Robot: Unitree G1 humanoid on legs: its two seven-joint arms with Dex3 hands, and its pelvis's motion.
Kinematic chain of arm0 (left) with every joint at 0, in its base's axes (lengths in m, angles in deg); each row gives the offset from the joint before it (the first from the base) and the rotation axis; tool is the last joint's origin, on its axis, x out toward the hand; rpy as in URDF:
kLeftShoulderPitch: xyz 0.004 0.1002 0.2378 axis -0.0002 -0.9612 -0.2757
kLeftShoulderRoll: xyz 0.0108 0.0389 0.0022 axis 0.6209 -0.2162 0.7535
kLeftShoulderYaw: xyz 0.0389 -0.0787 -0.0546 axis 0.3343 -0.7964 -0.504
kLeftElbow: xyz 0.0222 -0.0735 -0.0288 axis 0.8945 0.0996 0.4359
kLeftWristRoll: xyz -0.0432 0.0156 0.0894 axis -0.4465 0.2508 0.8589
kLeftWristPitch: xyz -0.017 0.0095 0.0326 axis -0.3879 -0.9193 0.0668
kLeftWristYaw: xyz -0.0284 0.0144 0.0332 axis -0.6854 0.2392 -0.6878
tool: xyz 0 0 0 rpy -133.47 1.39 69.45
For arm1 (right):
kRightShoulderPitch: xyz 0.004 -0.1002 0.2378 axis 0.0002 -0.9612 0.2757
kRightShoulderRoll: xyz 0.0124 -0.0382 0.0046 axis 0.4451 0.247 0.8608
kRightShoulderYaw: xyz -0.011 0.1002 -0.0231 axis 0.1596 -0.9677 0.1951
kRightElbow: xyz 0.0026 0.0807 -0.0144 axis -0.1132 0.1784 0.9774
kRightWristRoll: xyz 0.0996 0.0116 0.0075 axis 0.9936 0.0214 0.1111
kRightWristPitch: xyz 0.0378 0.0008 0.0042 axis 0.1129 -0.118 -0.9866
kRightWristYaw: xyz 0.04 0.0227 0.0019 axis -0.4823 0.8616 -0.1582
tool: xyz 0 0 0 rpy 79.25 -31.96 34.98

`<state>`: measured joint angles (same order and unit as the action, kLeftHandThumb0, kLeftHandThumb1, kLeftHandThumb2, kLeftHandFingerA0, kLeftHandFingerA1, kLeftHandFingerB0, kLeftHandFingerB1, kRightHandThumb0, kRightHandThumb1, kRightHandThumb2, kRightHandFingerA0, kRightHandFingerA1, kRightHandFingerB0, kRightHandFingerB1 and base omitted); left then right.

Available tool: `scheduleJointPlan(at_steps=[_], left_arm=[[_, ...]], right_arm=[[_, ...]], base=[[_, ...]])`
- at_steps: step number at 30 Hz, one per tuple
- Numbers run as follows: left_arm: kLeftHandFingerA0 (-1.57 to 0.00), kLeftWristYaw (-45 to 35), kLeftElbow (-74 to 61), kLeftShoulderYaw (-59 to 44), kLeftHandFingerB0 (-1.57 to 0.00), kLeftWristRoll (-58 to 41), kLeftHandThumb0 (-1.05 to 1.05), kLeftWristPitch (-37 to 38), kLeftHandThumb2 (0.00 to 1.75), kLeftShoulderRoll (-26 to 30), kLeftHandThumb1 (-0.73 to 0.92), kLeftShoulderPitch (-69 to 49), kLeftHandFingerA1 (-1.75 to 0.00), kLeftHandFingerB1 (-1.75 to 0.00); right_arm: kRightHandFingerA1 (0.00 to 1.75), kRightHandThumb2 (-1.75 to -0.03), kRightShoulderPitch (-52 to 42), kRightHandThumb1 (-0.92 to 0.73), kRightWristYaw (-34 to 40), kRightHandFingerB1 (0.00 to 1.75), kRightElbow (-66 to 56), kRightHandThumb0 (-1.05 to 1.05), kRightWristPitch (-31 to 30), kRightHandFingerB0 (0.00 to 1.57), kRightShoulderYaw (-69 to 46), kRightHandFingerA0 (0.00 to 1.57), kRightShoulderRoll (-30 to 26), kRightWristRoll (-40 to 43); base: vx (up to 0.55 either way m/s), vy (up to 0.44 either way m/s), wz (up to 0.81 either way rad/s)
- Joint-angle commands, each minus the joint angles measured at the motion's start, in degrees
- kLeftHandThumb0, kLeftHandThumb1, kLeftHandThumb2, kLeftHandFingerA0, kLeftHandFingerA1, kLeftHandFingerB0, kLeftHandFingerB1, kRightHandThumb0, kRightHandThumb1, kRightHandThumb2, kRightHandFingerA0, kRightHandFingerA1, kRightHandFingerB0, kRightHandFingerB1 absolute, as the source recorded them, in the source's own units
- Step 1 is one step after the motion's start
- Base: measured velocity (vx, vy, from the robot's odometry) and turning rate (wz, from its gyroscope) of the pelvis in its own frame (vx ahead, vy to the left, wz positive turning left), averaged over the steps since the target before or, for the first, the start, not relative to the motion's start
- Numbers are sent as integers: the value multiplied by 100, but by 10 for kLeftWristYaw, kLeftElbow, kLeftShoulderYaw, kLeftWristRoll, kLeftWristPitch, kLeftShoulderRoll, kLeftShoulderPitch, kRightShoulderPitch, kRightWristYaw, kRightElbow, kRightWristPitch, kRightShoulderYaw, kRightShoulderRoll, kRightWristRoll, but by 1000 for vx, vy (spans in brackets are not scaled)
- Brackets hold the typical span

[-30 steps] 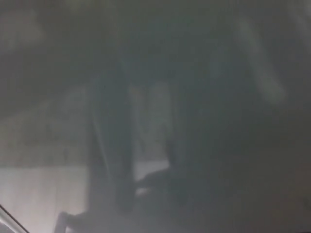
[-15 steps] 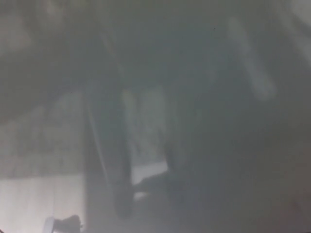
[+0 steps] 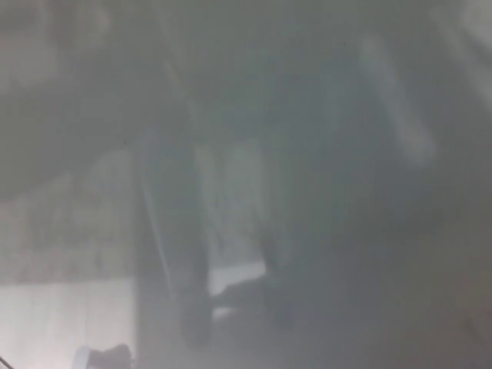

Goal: A white board is being place on the right hand side and parallel to the robot and the robot uses its left hand to grab on the leftside of the whiteboard and drag the whiteboard from the right hand side to the left hand side

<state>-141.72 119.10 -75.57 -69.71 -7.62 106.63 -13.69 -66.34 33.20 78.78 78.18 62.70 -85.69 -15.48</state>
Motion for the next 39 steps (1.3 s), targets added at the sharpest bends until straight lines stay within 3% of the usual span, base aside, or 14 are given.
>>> scheduleJointPlan(at_steps=[1, 10, 11, 15, 16, 17, 18, 19, 21, 27, 32, 33, 37, 39], left_arm=[[0, 165, -14, -4, 0, 24, -73, 90, 71, -4, 39, -42, 0, 0], [0, 252, 1, -188, 0, -122, -71, 31, 58, -80, 58, -123, 0, 0], [-12, 266, -7, -225, 0, -143, -89, 43, 82, -106, 55, -171, -53, -11], [0, 289, -14, -275, 0, -157, -82, 59, 75, -159, 53, -254, -2, -1], [-5, 291, -20, -286, 0, -159, -74, 65, 72, -184, 52, -283, -66, 0], [-10, 292, -29, -296, 0, -164, -81, 65, 73, -221, 48, -323, -10, -9], [-10, 289, -37, -298, 0, -162, -81, 64, 73, -235, 48, -337, -10, -9], [0, 295, -49, -299, 0, -159, -65, 47, 68, -251, 51, -351, -11, 0], [0, 304, -63, -287, 0, -141, -85, 35, 72, -282, 50, -379, 0, 0], [-3, 281, -87, -233, 0, -100, -53, 22, 68, -363, 46, -483, -53, -13], [-8, 270, -140, -179, -2, -84, -49, 17, 73, -406, 33, -527, -54, -24], [-4, 268, -170, -155, 0, -76, -30, 21, 83, -429, 25, -547, -53, -51], [-4, 280, -208, -135, 0, -89, -30, 7, 83, -436, 25, -566, -53, -51], [-27, 304, -330, -78, -5, -58, -30, 32, 81, -503, 26, -628, -58, -46]], right_arm=[[83, -75, -6, -67, 6, 67, 2, -46, 3, 13, -1, 55, 0, -1], [82, -75, -20, -67, 14, 67, 5, -51, 5, 12, 3, 53, 0, -7], [81, -76, -23, -68, 19, 67, 5, -50, 2, 11, 6, 52, -3, -12], [82, -77, -41, -65, 15, 70, 6, -46, 8, 11, 7, 51, -4, -11], [82, -75, -45, -67, 15, 67, 6, -46, 8, 11, 8, 52, -4, -12], [81, -74, -48, -66, 16, 67, 6, -45, 7, 11, 8, 52, -4, -12], [81, -74, -49, -66, 17, 67, 6, -45, 6, 11, 8, 52, -2, -12], [82, -74, -50, -67, 19, 67, 6, -46, 7, 12, 10, 52, -2, -13], [82, -76, -51, -66, 14, 67, 6, -47, 8, 12, 8, 52, 0, -10], [83, -75, -63, -67, 27, 69, 7, -48, 14, 11, 15, 53, -6, -24], [82, -74, -63, -68, 30, 69, 9, -50, 11, 11, 17, 52, -4, -25], [82, -74, -62, -67, 28, 68, 10, -50, 7, 11, 16, 52, -3, -23], [82, -74, -62, -67, 28, 68, 11, -50, 7, 11, 16, 52, -3, -23], [82, -74, -62, -68, 21, 69, 12, -50, 5, 11, 17, 51, 0, -22]], base=[[0, 0, 0], [0, 0, 0], [0, 0, 0], [0, 0, 0], [0, 0, 0], [0, 0, 0], [0, 0, 0], [0, 0, 0], [0, 0, 0], [0, 0, 0], [-4, -1, 3], [0, 0, 0], [0, 0, 0], [0, 0, 0]])
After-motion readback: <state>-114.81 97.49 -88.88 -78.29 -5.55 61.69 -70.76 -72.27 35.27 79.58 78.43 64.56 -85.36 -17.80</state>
